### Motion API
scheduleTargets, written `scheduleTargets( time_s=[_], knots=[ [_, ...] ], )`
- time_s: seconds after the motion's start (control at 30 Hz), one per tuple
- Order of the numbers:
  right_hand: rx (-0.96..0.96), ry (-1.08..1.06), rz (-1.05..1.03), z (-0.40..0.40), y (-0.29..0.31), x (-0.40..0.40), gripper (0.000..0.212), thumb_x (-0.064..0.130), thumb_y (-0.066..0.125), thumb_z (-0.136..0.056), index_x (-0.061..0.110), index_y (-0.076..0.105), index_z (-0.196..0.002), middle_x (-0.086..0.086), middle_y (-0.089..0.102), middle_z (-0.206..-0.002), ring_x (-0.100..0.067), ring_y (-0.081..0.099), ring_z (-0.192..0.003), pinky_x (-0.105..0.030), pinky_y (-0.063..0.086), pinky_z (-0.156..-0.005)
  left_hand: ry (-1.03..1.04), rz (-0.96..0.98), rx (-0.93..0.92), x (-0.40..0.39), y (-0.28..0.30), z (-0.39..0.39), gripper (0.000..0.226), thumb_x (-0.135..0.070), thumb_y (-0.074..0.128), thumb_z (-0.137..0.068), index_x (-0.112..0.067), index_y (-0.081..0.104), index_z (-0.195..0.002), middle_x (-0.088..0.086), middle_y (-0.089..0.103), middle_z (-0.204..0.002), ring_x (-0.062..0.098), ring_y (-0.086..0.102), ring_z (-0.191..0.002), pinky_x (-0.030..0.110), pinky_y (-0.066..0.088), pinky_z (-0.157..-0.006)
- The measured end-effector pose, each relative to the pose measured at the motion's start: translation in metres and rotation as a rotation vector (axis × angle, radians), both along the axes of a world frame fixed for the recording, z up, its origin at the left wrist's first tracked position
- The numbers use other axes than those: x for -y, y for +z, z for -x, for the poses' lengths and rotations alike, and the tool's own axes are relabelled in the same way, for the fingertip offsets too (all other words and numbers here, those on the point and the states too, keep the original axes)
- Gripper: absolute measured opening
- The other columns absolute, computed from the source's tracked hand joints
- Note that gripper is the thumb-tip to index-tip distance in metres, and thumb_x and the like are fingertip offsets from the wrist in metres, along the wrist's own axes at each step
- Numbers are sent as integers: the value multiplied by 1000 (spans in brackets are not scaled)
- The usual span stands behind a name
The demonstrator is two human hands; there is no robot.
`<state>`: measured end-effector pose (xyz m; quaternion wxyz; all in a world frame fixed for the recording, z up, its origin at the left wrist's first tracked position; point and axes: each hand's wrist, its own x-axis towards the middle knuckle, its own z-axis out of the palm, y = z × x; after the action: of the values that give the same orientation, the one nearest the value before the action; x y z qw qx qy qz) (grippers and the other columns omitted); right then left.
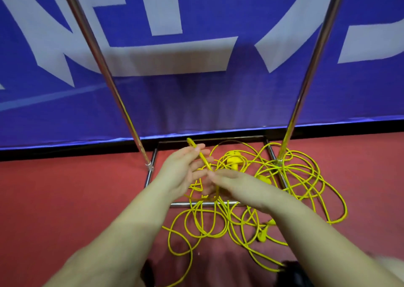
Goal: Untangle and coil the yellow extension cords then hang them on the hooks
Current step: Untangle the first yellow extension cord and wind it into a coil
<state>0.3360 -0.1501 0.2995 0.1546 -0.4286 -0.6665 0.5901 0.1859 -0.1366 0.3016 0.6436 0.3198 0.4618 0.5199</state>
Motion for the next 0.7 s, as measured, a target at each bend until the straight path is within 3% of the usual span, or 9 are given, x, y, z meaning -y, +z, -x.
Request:
scheduleTargets(
  time_s=[0.1,0.2,0.33,0.4,0.47,0.53,0.57,0.63,0.7],
  knots=[
    [59,-51,-161,-6,-7,-6,10,11,48,-96,20,52,-92,0,67,-83,-12,61,-76,-34,50,-80,-46,-12,25,-3,-9,4,18,-9,40,-97,-11,57,-101,5,65,-92,10,70,-71,25,58,-65],
    [-164,-251,-85,-14,3,-14,14,6,43,-97,16,54,-98,2,67,-72,-8,66,-64,-20,53,-61,-250,-80,-143,-2,-16,-5,20,-14,39,-98,-17,57,-105,-1,69,-90,10,68,-79,28,54,-82],
    [-410,-490,26,-30,17,-33,16,11,42,-97,16,56,-103,5,69,-62,-7,68,-57,-18,53,-49,-448,-347,-710,6,-34,-10,30,-40,44,-92,-20,64,-100,0,68,-93,11,60,-89,30,44,-89],
    [-458,-558,35,-34,22,-42,16,14,45,-97,14,56,-108,6,69,-62,-6,67,-55,-17,53,-47,-499,-485,-995,6,-39,-7,26,-33,45,-96,-18,61,-110,2,65,-98,16,57,-93,28,41,-86],
    [-523,-612,57,-35,24,-49,18,18,46,-96,13,55,-111,4,71,-66,-7,69,-59,-18,54,-49,-473,-525,-1109,1,-41,-4,20,-23,45,-97,-17,59,-111,-6,60,-91,8,54,-84,18,40,-74],
    [-583,-627,87,-32,24,-54,21,23,45,-97,14,53,-113,0,72,-82,-12,72,-73,-22,57,-59,-386,-486,-1059,-5,-40,-4,17,-17,45,-97,-17,60,-104,-10,59,-86,-3,51,-69,13,39,-66],
    [-575,-609,95,-30,20,-55,21,26,45,-96,15,53,-112,-4,72,-92,-16,71,-84,-26,58,-68,-333,-429,-956,-7,-38,-4,15,-15,44,-97,-17,59,-99,-10,61,-84,-3,53,-68,18,43,-67],
    [-437,-500,87,-25,10,-53,21,31,47,-94,20,55,-109,-8,68,-110,-20,67,-100,-31,54,-83,-212,-273,-636,-11,-31,-3,17,-12,40,-98,-19,54,-91,-6,62,-83,8,62,-71,29,51,-72],
    [-211,-280,54,-17,-4,-45,26,31,54,-90,21,58,-114,-2,67,-112,-12,65,-101,-24,51,-83,-133,-155,-303,-13,-20,-1,18,-12,38,-99,-18,53,-90,-2,62,-81,9,67,-67,25,55,-65]
  ],
)
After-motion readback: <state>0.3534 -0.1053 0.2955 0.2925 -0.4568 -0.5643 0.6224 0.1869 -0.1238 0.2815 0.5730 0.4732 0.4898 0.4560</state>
